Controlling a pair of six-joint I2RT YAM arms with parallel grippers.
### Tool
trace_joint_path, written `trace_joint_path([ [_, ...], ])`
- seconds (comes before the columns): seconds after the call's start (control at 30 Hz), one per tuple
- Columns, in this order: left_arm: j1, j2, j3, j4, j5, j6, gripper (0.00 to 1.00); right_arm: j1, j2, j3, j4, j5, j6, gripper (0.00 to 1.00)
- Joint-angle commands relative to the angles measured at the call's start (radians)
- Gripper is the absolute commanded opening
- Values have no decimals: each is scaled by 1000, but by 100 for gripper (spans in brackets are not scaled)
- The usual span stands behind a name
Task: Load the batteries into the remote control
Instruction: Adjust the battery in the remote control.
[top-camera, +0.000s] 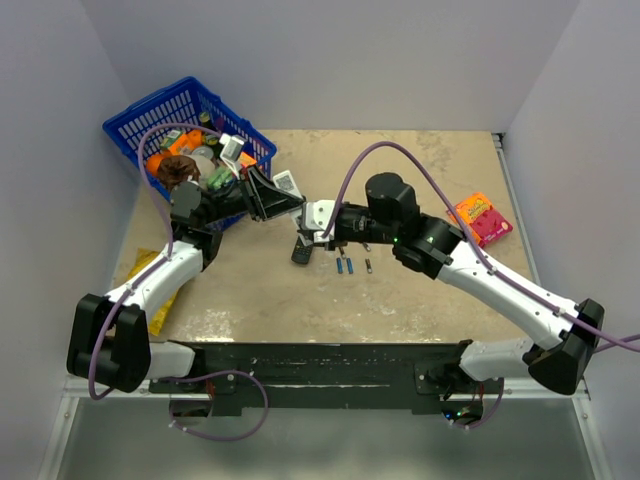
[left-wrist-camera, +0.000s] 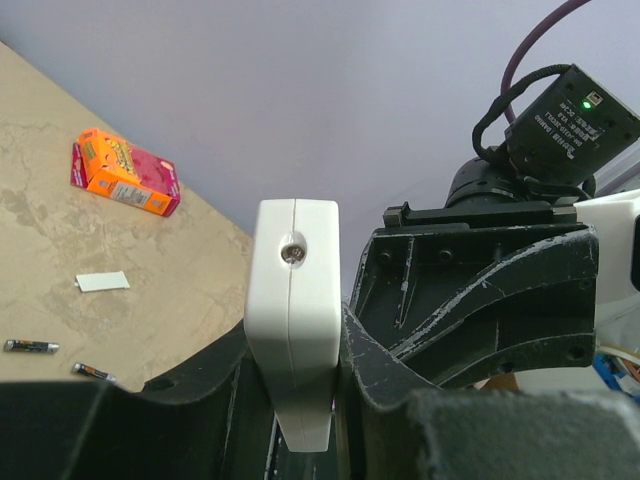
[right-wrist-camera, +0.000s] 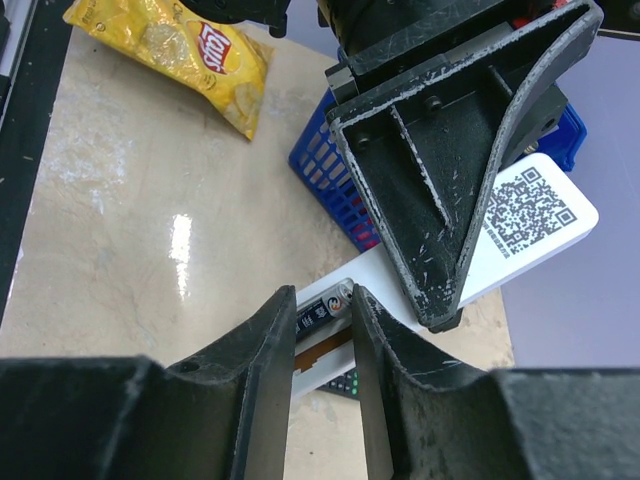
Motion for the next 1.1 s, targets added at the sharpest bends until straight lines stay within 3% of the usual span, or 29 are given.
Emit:
trace_joint_path([
  [0.0,-9,-9,17,62,57,-6,0,-6,17,58,19,46,-26,30],
  [0.5,-9,-14,70,55,43,-6,0,-8,41,56,-89,57,-57,10],
  [1.07,-8,-14,125,73,-11,-31,0,-6,68,26,-233,69,-65,7],
])
